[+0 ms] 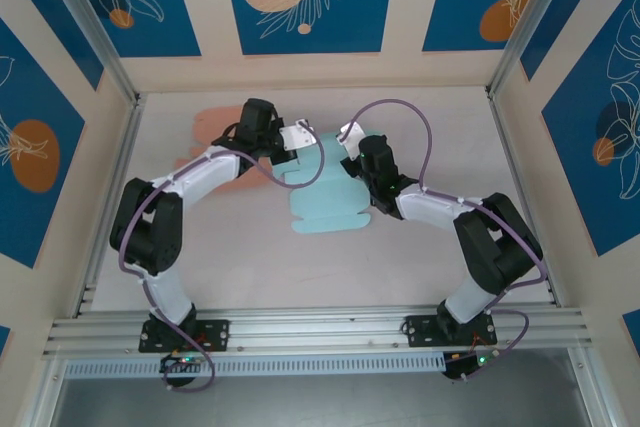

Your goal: Fold the paper box

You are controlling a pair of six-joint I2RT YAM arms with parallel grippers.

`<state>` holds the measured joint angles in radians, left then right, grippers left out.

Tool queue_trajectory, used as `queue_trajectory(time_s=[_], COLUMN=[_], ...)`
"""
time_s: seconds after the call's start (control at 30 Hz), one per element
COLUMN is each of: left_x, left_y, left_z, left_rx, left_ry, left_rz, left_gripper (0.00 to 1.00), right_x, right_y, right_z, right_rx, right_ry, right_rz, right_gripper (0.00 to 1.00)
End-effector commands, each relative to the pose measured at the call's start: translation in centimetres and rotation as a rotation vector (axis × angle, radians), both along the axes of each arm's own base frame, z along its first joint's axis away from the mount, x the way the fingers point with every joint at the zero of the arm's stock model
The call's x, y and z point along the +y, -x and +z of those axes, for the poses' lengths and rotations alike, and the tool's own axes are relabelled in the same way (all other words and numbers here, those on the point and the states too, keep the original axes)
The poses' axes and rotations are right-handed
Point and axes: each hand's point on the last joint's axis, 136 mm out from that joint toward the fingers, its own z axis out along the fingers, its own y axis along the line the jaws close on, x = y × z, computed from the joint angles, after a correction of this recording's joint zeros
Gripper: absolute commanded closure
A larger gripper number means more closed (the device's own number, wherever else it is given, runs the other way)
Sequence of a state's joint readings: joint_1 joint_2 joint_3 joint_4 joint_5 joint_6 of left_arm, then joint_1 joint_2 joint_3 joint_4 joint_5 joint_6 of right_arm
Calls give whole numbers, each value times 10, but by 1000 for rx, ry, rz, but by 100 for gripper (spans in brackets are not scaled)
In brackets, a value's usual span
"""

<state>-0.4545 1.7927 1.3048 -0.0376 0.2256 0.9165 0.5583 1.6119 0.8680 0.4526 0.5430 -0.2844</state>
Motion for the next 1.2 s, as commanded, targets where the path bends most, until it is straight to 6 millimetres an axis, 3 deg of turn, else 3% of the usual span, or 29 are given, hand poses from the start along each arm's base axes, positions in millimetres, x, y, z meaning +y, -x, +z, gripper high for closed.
queue_trajectory(time_s=[0.0,0.17,0.2,0.33,0.47,0.67,0.8,1.17], left_x=[-7,-14,-14,-11,-12,-18,-26,-53], left_y=[-6,1,2,0,2,2,2,0], left_z=[16,19,21,27,23,10,1,-37], left_rx=[-135,-225,-251,-316,-344,-370,-442,-497], left_ry=[4,-17,-15,-35,-88,-144,-182,-268], left_rz=[-6,-15,-13,19,7,-9,-9,-8], left_gripper=[100,100,100,100,100,100,100,100], right_x=[8,-1,-3,-9,-17,-64,-84,-53], right_y=[5,9,11,27,54,80,86,58], right_z=[8,-2,-4,-3,19,67,74,38], right_rx=[9,60,75,135,196,375,540,816], right_ry=[-45,-56,-61,-118,-261,-658,-793,-923], right_rz=[28,-7,-14,-19,-9,-149,-294,-313], right_gripper=[100,100,95,61,43,41,41,42])
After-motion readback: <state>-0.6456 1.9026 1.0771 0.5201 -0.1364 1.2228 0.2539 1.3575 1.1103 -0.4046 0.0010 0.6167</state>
